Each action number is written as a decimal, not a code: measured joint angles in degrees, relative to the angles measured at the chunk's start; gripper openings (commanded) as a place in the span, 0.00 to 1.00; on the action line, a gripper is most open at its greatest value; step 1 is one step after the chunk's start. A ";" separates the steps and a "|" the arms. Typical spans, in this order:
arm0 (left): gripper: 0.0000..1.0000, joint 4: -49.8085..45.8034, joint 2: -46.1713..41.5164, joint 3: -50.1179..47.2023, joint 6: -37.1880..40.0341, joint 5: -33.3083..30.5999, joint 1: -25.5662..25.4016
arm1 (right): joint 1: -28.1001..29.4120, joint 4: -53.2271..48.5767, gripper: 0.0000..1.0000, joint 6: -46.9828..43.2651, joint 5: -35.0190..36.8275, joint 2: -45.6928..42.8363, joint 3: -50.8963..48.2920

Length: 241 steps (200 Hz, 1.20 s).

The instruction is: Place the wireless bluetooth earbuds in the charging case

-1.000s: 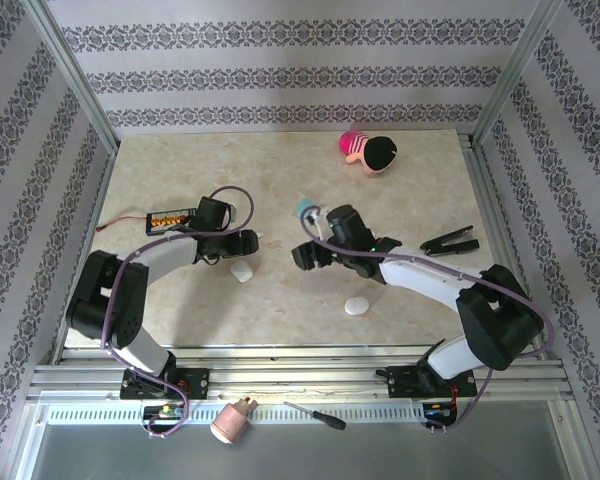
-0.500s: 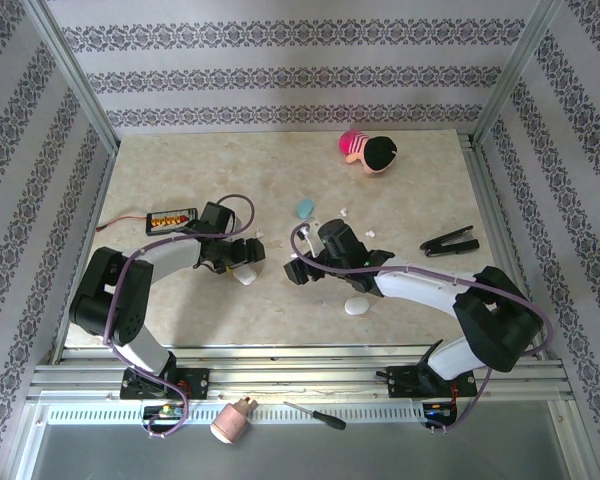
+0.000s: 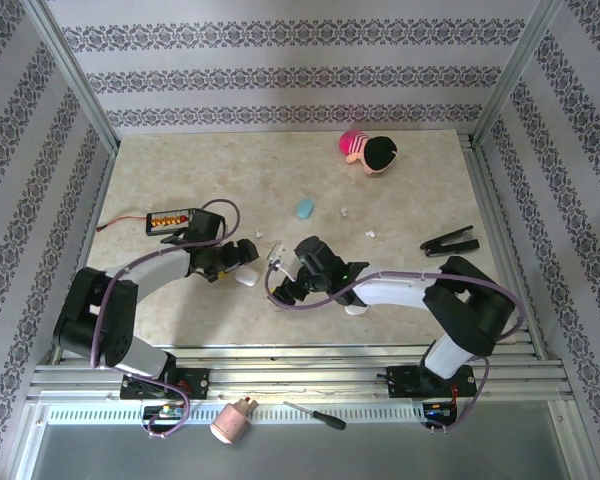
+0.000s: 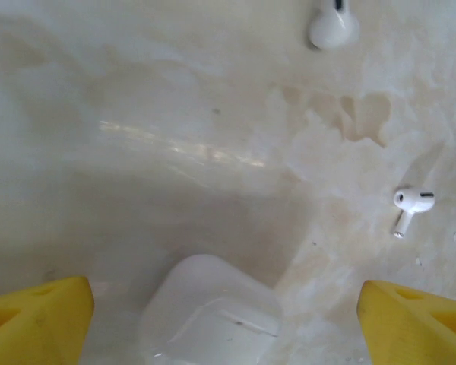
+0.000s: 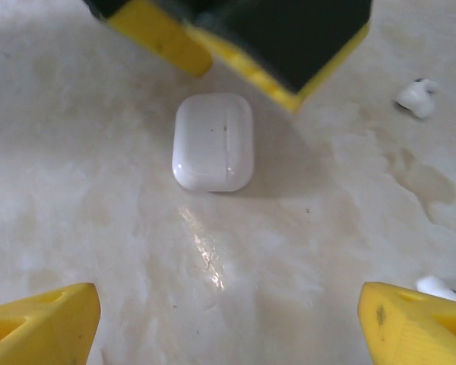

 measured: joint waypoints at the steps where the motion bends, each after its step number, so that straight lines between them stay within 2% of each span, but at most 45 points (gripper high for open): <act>1: 0.90 0.00 -0.24 -0.20 -0.04 -0.11 0.24 | 0.02 0.00 0.88 -0.13 0.00 0.15 0.09; 14: 0.86 0.17 -2.34 -2.03 -0.70 -0.26 2.62 | -0.02 -0.02 0.88 -2.08 -0.44 2.56 1.79; 46: 0.89 -0.04 -6.97 -4.83 -1.03 -0.74 7.34 | 0.00 -0.26 0.87 -5.42 -1.92 8.33 7.13; 117: 0.91 -0.50 -9.97 -4.87 0.46 -0.72 11.56 | 0.63 -1.73 0.84 -6.64 -5.49 18.14 16.63; 136: 0.92 -0.52 -9.60 -4.87 0.74 -0.66 11.87 | 0.66 -2.62 0.79 -6.60 -6.40 20.13 18.32; 168: 0.94 -0.59 -7.91 -4.87 1.11 -0.42 11.96 | 0.66 -3.96 0.63 -6.29 -7.15 22.64 20.35; 194: 0.95 -0.61 -7.76 -4.87 1.57 -0.09 11.98 | 0.63 -4.66 0.46 -6.60 -7.30 22.71 20.83; 213: 0.95 -0.61 -7.76 -4.87 1.88 0.13 11.98 | 0.66 -4.81 0.42 -7.15 -7.87 22.71 20.87; 220: 0.95 -0.63 -7.76 -4.87 2.05 0.31 11.98 | 0.63 -4.79 0.37 -7.41 -8.02 22.71 20.87; 241: 0.97 -0.59 -7.85 -4.87 2.56 0.59 11.98 | 0.66 -4.81 0.35 -8.11 -8.04 22.67 20.87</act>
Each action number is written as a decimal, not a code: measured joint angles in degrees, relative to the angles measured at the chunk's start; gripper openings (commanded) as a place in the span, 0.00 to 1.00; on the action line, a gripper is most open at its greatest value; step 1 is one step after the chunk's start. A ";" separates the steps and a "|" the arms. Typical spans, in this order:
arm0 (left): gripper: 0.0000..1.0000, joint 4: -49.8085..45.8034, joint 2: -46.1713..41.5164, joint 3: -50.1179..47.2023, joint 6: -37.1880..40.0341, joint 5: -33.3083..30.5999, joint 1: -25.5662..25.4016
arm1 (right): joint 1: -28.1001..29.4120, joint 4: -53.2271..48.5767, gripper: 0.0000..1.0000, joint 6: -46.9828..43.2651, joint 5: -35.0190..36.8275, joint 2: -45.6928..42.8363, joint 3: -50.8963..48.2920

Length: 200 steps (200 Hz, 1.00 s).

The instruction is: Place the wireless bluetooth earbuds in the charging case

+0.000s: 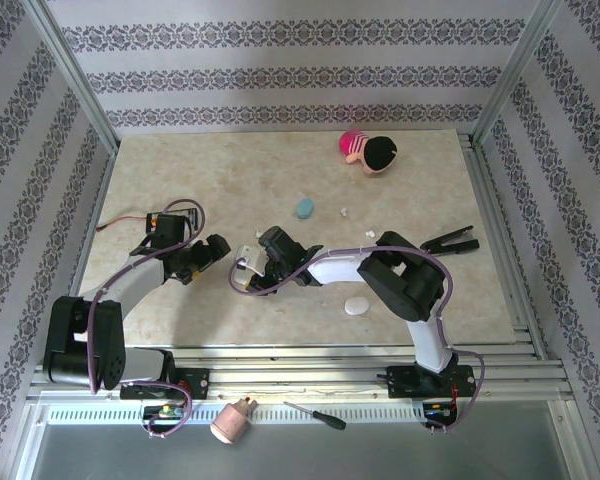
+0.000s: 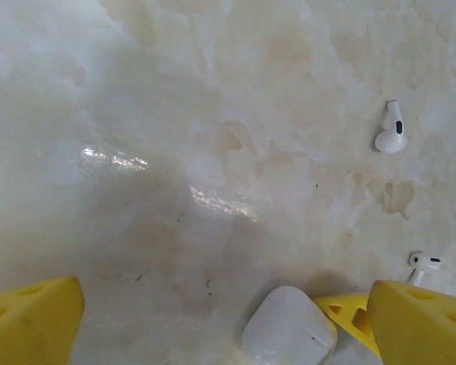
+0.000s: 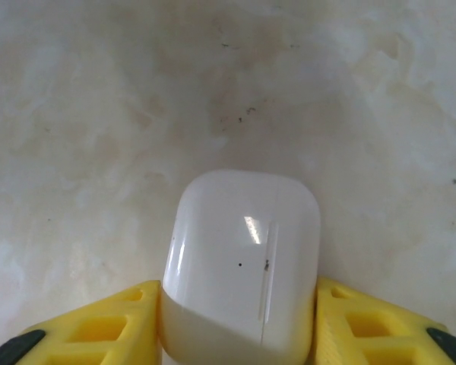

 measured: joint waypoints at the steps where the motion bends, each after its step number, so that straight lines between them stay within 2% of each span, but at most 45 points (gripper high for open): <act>1: 0.97 0.00 -0.02 0.00 0.02 0.00 0.00 | 0.00 0.00 0.35 -0.02 0.00 0.00 0.00; 12: 1.00 0.09 -0.63 -0.04 0.61 0.15 0.00 | 0.00 -0.02 0.35 -0.24 0.04 -0.13 -0.07; 51: 0.99 1.81 -8.79 -1.86 3.56 1.97 0.00 | -0.02 -0.70 0.35 -2.01 2.29 -5.38 -4.66; 97: 0.99 5.49 -15.47 -2.10 7.45 12.90 -0.76 | -0.07 -2.58 0.35 -8.90 6.64 -21.22 -10.40; 123: 1.00 9.29 -19.50 -2.73 9.25 19.63 -3.65 | -0.81 -5.44 0.35 -13.29 7.48 -29.77 -10.64; 153: 0.95 15.61 -24.70 -4.22 10.58 26.34 -7.78 | -1.75 -10.71 0.35 -18.67 7.61 -36.87 -10.58; 200: 0.90 14.78 -22.84 -2.36 20.92 32.41 -15.50 | -1.92 -19.98 0.34 -27.52 8.90 -41.48 -8.92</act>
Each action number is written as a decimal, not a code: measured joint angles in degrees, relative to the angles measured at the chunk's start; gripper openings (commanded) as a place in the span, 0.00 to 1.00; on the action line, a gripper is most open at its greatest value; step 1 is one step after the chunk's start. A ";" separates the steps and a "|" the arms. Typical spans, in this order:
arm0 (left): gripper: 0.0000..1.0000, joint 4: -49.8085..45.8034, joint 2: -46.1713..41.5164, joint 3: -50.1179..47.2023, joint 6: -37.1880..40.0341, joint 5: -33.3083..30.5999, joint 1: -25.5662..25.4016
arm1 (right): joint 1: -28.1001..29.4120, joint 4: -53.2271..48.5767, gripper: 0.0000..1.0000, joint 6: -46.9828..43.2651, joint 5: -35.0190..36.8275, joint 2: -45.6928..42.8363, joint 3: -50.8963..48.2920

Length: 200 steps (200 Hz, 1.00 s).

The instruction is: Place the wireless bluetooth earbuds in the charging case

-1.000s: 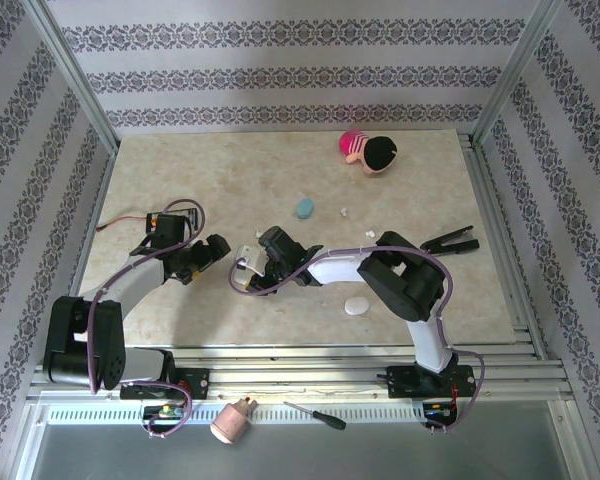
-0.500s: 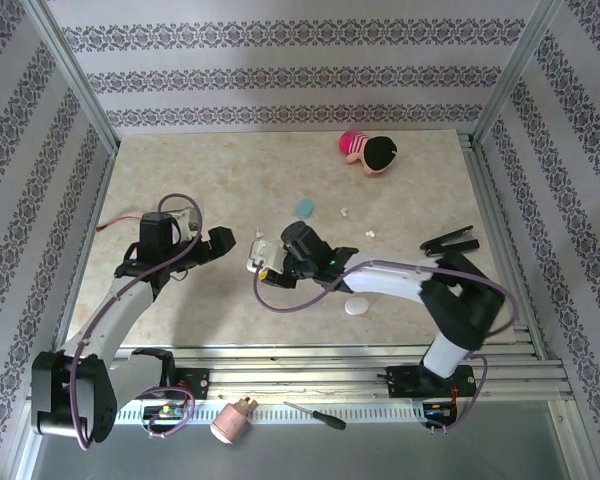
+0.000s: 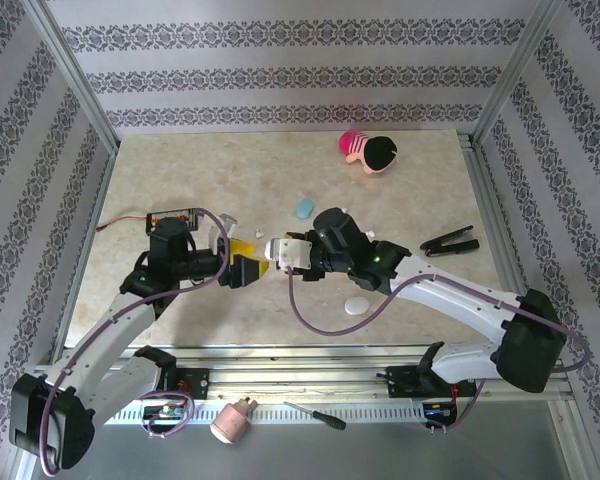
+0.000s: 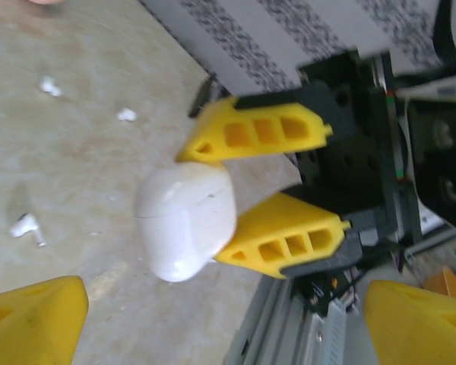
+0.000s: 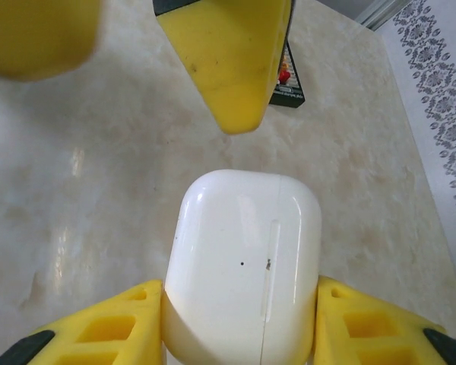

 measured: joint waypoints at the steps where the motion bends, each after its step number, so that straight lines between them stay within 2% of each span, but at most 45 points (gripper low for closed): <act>1: 0.90 -0.02 0.07 0.07 0.15 0.07 -0.09 | 0.02 -0.17 0.34 -0.20 0.07 -0.09 0.09; 89: 0.73 -0.55 8.76 5.64 11.67 7.89 -1.86 | 2.93 -9.79 0.34 -9.01 5.25 -4.46 5.49; 147: 0.59 7.26 11.15 5.53 9.22 9.81 -2.97 | 3.41 -11.39 0.35 -9.16 5.62 -4.70 6.21; 200: 0.35 14.08 13.09 4.50 5.33 10.58 -3.76 | 3.43 -11.32 0.34 -9.14 5.57 -4.70 6.49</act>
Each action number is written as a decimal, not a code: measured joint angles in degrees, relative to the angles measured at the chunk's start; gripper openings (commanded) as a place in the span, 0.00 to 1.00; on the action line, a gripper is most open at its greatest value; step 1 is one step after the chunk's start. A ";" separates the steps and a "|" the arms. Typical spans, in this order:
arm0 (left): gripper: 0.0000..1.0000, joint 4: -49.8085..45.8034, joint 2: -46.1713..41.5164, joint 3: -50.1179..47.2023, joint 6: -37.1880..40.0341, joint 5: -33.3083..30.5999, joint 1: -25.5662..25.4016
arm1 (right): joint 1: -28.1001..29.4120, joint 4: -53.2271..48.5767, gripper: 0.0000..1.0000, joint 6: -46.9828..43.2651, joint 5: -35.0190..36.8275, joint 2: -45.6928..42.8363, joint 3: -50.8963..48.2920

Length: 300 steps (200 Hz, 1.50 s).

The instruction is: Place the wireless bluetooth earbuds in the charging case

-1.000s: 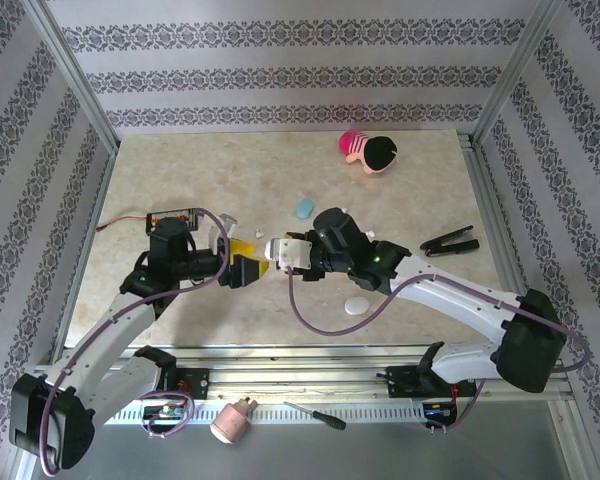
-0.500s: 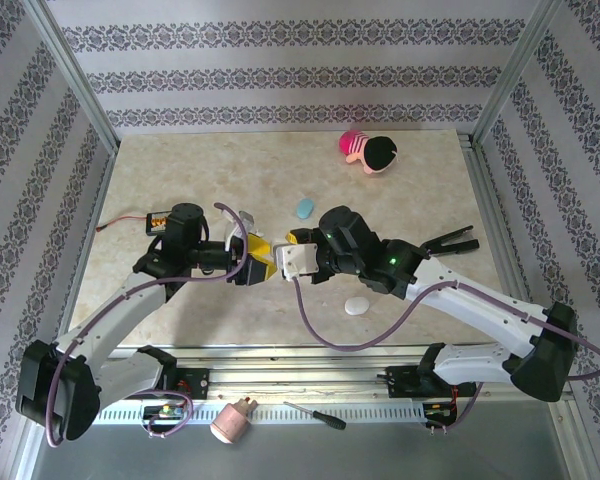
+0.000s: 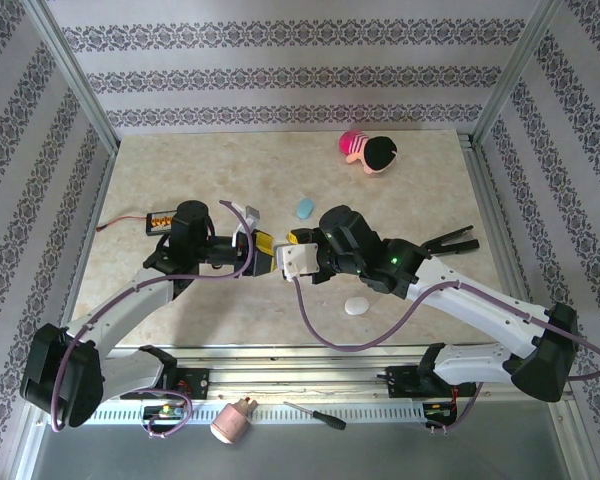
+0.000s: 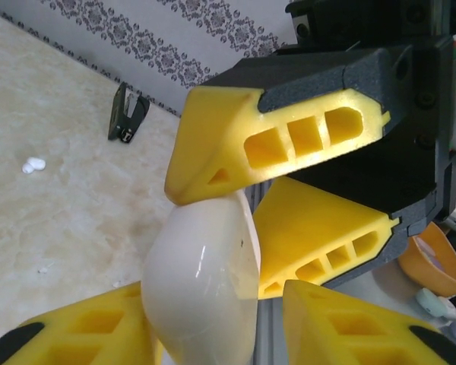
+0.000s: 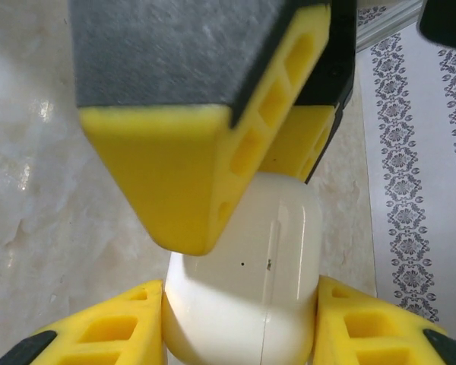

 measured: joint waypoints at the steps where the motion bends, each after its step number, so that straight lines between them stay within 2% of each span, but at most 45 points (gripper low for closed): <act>1: 0.34 0.11 0.00 -0.04 -0.11 0.00 0.00 | 0.00 0.00 0.34 0.00 0.00 0.00 0.00; 60: 0.29 3.54 0.02 -1.31 -2.16 0.04 0.00 | 0.09 0.44 0.31 0.02 0.20 0.13 0.22; 84: 0.18 4.04 0.02 -1.36 -2.99 0.02 0.00 | 0.09 0.72 0.31 0.02 0.55 0.13 0.22; 91: 0.16 4.26 0.02 -1.38 -3.19 -0.15 0.00 | 0.09 0.81 0.33 0.02 0.79 0.13 0.22; 128: 0.10 4.44 -1.11 -1.66 -0.96 -0.61 -0.07 | 0.02 1.79 0.61 1.81 0.17 -0.02 0.13; 150: 0.09 4.44 -3.30 -2.36 4.50 -1.31 -0.42 | -0.59 2.40 0.72 4.42 -2.73 -0.81 0.07; 173: 0.06 4.13 -5.07 -2.78 11.91 -2.58 -0.42 | -2.38 3.43 0.77 8.52 -7.67 -2.62 -0.59; 208: 0.04 1.60 -5.62 -2.78 21.11 -4.39 -0.42 | -6.27 4.55 0.77 16.55 -16.09 -3.67 -0.98; 233: 0.03 1.01 -5.86 -2.78 24.94 -6.27 -0.42 | -8.74 5.16 0.74 22.91 -19.04 -3.58 -1.07; 281: 0.00 -0.42 -6.25 -2.75 27.89 -6.93 -0.44 | -10.60 5.77 0.73 33.00 -19.82 -0.33 0.74; 300: 0.00 2.01 -6.84 -3.87 27.65 -8.11 -0.42 | -10.97 5.73 0.73 35.08 -19.80 0.74 1.81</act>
